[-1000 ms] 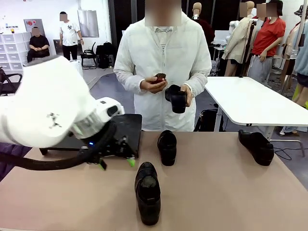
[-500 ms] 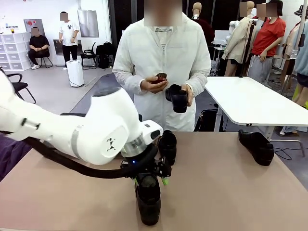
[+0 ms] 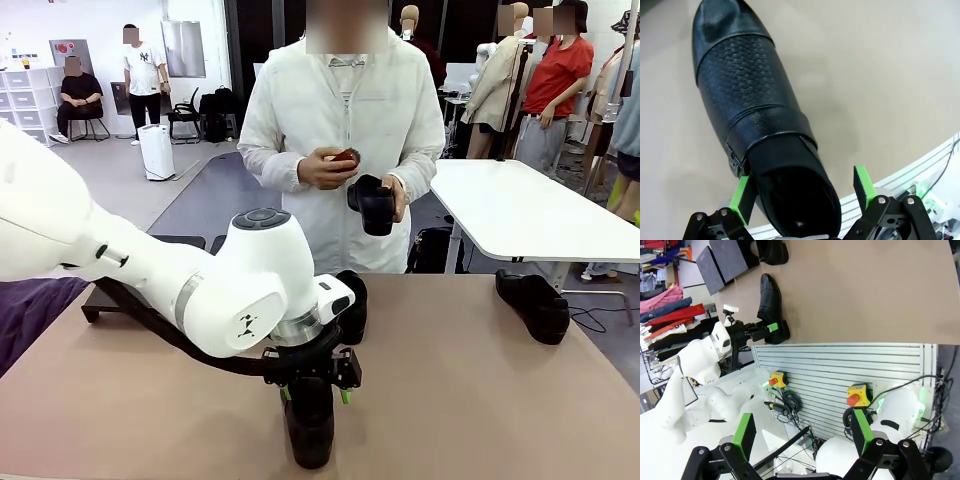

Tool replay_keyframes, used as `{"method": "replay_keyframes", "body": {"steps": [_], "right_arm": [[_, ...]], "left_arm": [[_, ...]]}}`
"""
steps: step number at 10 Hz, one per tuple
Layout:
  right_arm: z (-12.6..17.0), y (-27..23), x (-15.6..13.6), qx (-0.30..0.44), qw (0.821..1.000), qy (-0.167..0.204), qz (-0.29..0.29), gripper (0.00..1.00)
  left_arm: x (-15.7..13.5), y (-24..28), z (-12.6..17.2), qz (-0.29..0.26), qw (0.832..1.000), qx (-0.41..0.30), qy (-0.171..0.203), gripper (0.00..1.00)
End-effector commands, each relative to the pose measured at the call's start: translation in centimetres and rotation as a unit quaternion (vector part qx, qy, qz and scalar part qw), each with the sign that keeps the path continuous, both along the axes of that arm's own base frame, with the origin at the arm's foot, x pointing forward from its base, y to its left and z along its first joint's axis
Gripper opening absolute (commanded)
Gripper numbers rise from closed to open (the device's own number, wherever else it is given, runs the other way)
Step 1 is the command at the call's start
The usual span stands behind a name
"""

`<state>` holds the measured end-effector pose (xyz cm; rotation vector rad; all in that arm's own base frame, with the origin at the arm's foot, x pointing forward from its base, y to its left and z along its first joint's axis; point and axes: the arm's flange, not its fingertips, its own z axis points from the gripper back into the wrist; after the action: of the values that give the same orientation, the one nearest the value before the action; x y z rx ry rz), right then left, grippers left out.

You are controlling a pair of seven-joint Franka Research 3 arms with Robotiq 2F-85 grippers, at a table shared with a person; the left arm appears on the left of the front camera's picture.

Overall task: Organize the shoes by placing them on the stand.
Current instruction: Place the Shoe from the middle of the table onto the Shoes Stand.

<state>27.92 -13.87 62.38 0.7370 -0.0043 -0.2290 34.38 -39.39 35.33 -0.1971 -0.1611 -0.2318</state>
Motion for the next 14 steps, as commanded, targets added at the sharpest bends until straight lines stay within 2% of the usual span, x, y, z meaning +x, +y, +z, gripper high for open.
{"method": "replay_keyframes", "body": {"steps": [1,3,6,8,10,12,14], "right_arm": [[0.2,-0.2,-0.1,0.001,1.0,-0.002,0.006,1.0],[0.2,-0.2,-0.1,0.001,1.0,-0.002,0.006,1.0],[0.2,-0.2,-0.1,0.001,1.0,-0.002,0.006,1.0],[0.2,-0.2,-0.1,0.001,1.0,-0.002,0.006,1.0],[0.2,-0.2,-0.1,0.001,1.0,-0.002,0.006,1.0],[0.2,-0.2,-0.1,0.001,1.0,-0.002,0.006,1.0],[0.2,-0.2,-0.1,0.001,1.0,-0.002,0.006,1.0]], "left_arm": [[0.1,-0.8,0.4,0.017,1.0,0.001,-0.012,1.0],[-0.5,0.2,2.3,0.02,0.999,0.001,-0.034,1.0],[-1.1,-0.6,1.9,0.011,0.999,0.019,-0.031,1.0],[-1.8,-0.6,3.6,0.007,0.998,0.021,-0.051,1.0],[-2.9,-1.4,4.8,-0.008,0.999,0.009,-0.051,1.0],[-3.0,-2.4,4.4,-0.009,0.999,0.015,-0.037,1.0],[-2.6,-3.0,2.7,0.001,0.999,0.026,-0.024,1.0]]}}
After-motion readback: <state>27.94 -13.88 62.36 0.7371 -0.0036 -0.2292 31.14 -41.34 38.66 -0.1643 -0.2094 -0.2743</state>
